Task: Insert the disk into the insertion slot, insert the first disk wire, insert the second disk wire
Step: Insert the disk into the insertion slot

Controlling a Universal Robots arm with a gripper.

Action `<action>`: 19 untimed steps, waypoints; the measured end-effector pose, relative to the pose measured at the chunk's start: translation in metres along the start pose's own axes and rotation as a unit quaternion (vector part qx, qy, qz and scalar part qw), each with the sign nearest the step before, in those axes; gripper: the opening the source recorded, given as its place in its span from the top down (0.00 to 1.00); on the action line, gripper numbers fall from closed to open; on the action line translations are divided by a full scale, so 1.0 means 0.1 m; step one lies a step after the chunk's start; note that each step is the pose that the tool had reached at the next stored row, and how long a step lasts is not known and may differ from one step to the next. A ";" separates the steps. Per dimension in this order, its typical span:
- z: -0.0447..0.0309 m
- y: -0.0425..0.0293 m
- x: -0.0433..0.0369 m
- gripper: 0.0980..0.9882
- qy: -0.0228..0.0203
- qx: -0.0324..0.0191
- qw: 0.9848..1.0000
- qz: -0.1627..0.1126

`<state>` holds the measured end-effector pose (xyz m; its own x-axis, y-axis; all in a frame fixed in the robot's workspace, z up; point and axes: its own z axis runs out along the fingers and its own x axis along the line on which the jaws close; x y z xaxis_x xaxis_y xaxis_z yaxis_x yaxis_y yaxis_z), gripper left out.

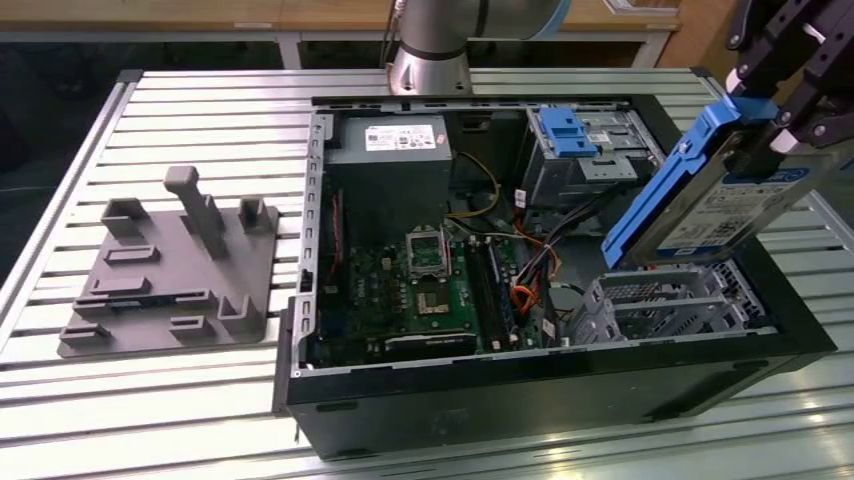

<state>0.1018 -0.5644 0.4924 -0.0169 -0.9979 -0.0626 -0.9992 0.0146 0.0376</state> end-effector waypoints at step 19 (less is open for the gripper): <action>0.001 0.027 0.006 0.70 -0.003 0.011 1.000 -0.001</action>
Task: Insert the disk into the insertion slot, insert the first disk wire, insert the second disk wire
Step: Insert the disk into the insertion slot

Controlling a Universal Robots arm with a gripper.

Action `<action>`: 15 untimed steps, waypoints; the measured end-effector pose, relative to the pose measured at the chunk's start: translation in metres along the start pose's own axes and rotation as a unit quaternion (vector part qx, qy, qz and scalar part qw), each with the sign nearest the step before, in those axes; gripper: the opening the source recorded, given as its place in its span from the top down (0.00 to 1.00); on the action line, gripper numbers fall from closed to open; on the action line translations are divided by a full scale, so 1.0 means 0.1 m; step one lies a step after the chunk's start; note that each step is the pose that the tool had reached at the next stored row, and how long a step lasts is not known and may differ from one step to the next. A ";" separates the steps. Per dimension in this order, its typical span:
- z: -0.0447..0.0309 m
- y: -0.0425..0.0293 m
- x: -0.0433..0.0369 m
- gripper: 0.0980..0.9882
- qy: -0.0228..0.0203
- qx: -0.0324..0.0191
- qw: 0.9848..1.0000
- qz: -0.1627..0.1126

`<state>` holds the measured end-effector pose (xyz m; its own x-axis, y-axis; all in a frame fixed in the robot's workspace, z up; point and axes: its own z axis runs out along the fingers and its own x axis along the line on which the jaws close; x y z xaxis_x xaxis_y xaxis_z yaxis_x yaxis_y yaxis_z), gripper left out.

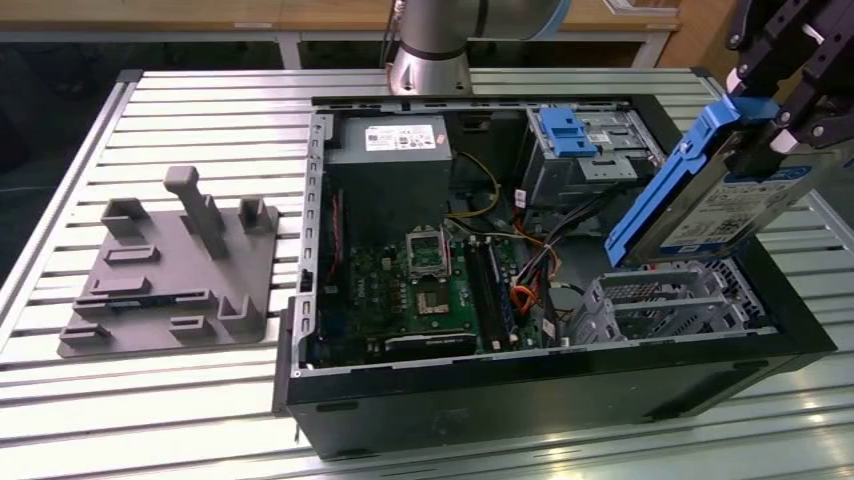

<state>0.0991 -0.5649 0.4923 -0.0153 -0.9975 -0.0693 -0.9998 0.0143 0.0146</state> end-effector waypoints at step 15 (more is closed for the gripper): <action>0.028 -0.142 0.001 0.70 0.000 -0.004 1.000 0.000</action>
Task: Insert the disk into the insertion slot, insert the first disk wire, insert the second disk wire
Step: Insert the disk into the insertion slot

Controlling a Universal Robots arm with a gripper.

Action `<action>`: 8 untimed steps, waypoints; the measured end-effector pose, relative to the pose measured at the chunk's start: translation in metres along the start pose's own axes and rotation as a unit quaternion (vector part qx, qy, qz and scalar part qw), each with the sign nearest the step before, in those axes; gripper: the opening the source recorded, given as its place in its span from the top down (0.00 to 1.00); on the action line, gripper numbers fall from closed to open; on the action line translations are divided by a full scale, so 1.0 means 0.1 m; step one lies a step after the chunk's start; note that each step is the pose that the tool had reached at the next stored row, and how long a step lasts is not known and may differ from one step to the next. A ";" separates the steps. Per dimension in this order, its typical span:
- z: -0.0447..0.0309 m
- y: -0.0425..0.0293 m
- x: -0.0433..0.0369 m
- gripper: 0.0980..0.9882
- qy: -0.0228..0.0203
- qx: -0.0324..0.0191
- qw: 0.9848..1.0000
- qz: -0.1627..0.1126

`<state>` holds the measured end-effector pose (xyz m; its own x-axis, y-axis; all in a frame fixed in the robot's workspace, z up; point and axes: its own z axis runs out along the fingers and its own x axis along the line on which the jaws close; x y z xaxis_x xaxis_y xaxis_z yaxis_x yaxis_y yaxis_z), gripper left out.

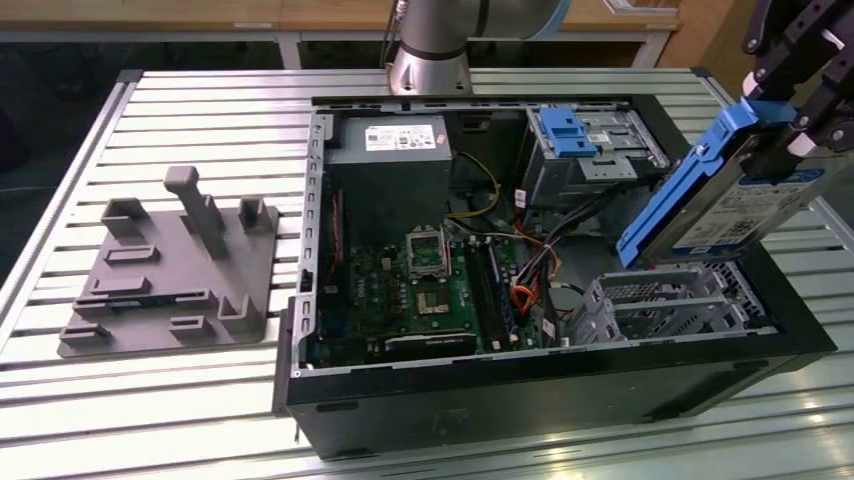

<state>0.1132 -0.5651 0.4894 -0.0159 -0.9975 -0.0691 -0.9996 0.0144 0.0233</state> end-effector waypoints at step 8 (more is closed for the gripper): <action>0.044 -0.027 0.008 0.70 0.000 -0.001 1.000 0.000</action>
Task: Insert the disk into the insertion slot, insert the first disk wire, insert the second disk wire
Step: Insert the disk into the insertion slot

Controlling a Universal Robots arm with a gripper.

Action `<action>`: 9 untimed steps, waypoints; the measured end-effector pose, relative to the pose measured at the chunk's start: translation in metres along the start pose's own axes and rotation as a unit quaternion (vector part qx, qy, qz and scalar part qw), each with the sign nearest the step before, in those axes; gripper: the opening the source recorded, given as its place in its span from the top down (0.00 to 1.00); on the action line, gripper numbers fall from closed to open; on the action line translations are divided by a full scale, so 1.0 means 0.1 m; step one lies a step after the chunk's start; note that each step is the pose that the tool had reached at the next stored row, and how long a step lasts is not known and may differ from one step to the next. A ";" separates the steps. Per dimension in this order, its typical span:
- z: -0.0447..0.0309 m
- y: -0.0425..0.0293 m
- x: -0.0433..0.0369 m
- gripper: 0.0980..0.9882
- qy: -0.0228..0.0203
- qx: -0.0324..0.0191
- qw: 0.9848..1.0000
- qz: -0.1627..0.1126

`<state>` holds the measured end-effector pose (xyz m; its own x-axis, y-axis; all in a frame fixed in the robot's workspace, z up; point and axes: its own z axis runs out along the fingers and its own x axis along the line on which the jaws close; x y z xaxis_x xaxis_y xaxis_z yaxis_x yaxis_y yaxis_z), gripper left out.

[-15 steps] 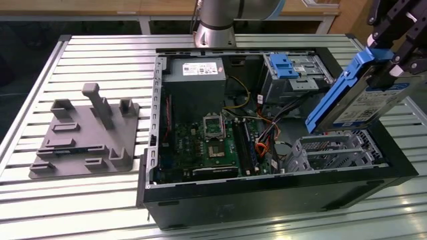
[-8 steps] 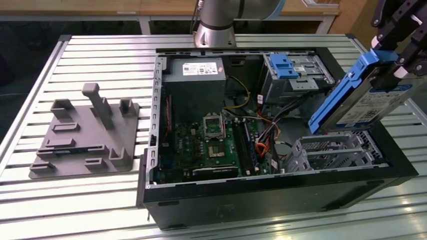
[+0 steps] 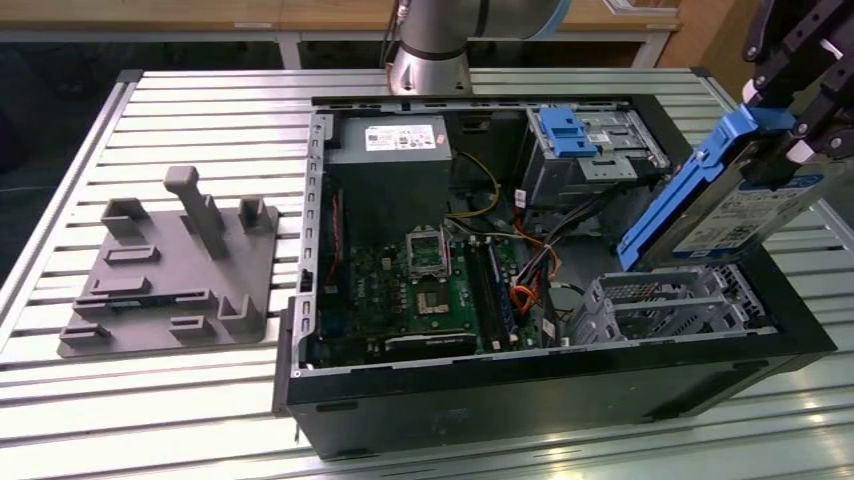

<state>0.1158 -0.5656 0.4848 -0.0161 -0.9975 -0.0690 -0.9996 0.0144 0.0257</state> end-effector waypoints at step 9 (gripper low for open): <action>0.050 -0.015 0.015 0.70 0.000 -0.001 1.000 0.000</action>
<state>0.1172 -0.5667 0.4797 -0.0162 -0.9975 -0.0690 -0.9995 0.0143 0.0269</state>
